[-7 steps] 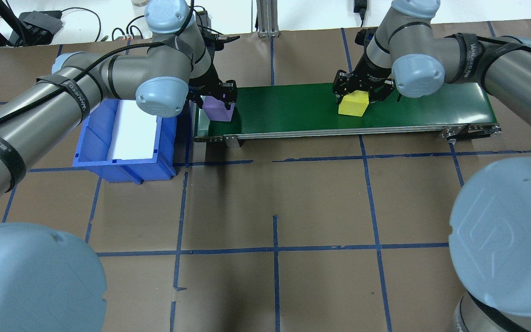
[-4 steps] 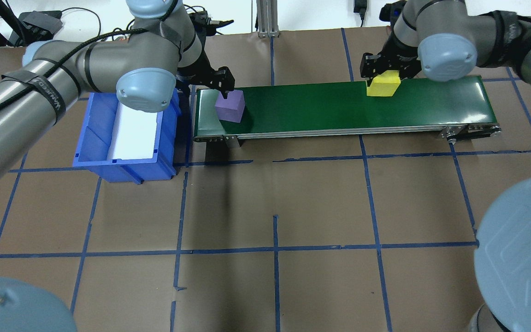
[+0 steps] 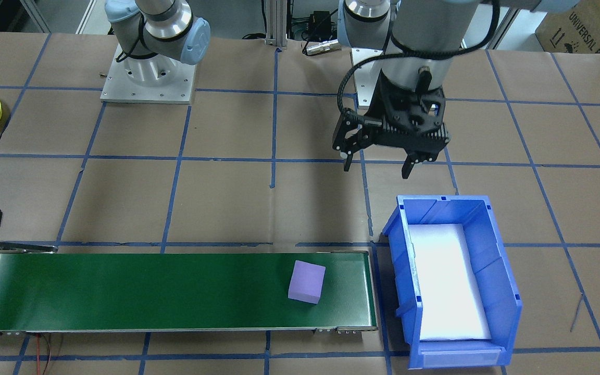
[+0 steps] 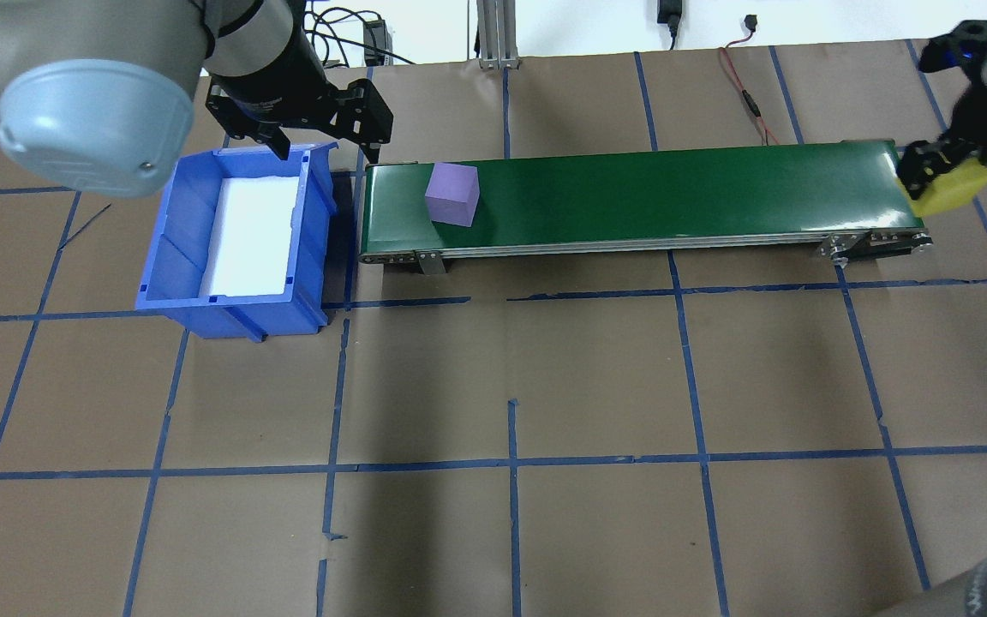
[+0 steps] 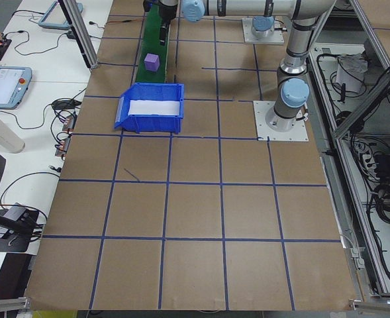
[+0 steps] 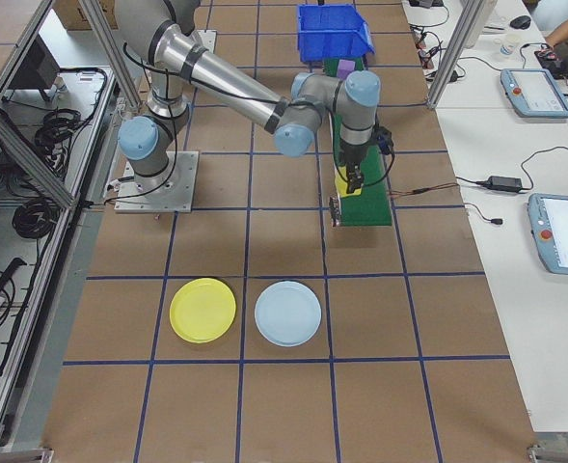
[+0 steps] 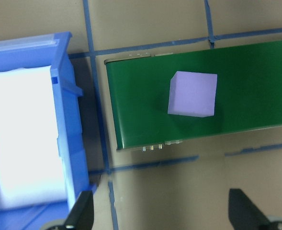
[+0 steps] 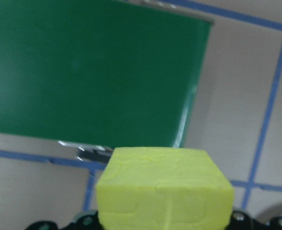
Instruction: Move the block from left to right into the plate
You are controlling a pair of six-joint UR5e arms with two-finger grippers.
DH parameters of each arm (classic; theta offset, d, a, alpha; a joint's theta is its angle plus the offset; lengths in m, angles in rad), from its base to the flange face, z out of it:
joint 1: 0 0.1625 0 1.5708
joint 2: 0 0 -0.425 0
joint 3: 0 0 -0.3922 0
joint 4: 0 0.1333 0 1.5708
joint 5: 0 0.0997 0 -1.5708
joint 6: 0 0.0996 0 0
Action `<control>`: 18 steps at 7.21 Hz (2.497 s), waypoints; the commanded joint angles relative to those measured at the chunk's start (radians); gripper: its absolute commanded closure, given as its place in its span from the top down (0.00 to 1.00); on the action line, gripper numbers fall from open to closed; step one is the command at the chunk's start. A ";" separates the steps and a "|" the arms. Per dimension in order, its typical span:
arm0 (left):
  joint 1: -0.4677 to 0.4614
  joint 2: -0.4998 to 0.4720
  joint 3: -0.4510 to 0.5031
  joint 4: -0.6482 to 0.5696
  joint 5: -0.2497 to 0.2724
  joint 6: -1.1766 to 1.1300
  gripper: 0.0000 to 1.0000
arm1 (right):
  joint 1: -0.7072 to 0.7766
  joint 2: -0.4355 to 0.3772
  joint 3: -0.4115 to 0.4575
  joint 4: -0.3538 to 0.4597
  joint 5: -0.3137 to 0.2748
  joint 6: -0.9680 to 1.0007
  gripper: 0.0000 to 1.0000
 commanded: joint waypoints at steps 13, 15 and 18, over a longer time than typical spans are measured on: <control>0.095 0.118 -0.004 -0.294 0.061 -0.008 1.00 | -0.802 -0.066 0.341 -0.114 0.008 -0.281 0.51; 0.112 0.110 0.002 -0.289 0.044 0.033 1.00 | -0.799 -0.086 0.371 -0.122 0.011 -0.297 0.51; 0.104 0.105 -0.038 -0.251 0.044 0.055 1.00 | -0.837 -0.068 0.363 -0.134 0.012 -0.392 0.51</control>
